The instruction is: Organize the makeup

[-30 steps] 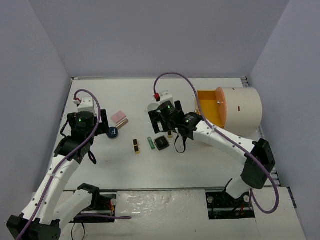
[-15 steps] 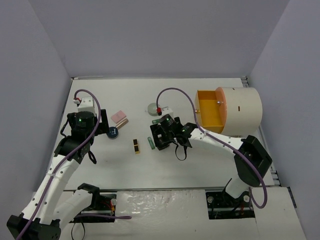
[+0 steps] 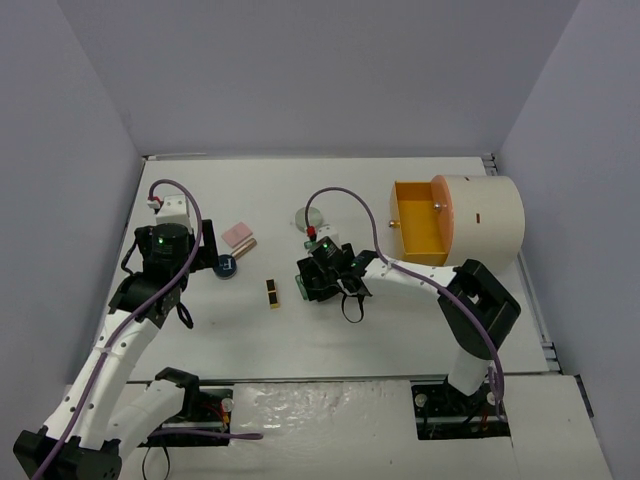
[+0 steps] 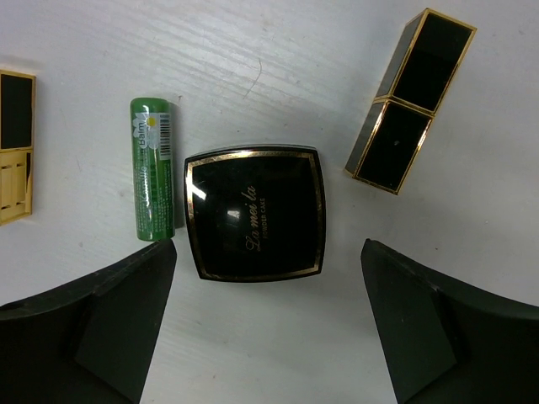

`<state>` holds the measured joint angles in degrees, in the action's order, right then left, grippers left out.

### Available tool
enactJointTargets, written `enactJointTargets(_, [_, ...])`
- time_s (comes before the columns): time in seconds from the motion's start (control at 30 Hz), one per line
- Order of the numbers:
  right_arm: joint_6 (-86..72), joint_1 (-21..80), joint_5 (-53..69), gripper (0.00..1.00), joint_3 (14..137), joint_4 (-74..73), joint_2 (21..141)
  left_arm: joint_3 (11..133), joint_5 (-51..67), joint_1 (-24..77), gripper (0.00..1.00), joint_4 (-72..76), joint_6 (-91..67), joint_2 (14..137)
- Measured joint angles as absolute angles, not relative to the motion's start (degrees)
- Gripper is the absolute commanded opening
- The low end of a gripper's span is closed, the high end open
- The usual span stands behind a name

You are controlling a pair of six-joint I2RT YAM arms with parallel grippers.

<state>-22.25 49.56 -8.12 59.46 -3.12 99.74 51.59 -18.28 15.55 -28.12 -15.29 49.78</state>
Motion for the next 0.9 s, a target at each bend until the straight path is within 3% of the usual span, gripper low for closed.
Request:
enactJointTargets(0.17, [-22.02, 49.63, -8.07, 0.78, 59.46, -2.78, 101.31, 51.59, -18.28, 15.55, 0.97, -28.12, -15.29, 49.78])
enactJointTargets(0.9, [-20.97, 50.3, -8.12, 0.74, 59.7, -0.97, 104.12, 51.59, -18.28, 15.55, 0.97, -28.12, -15.29, 49.78])
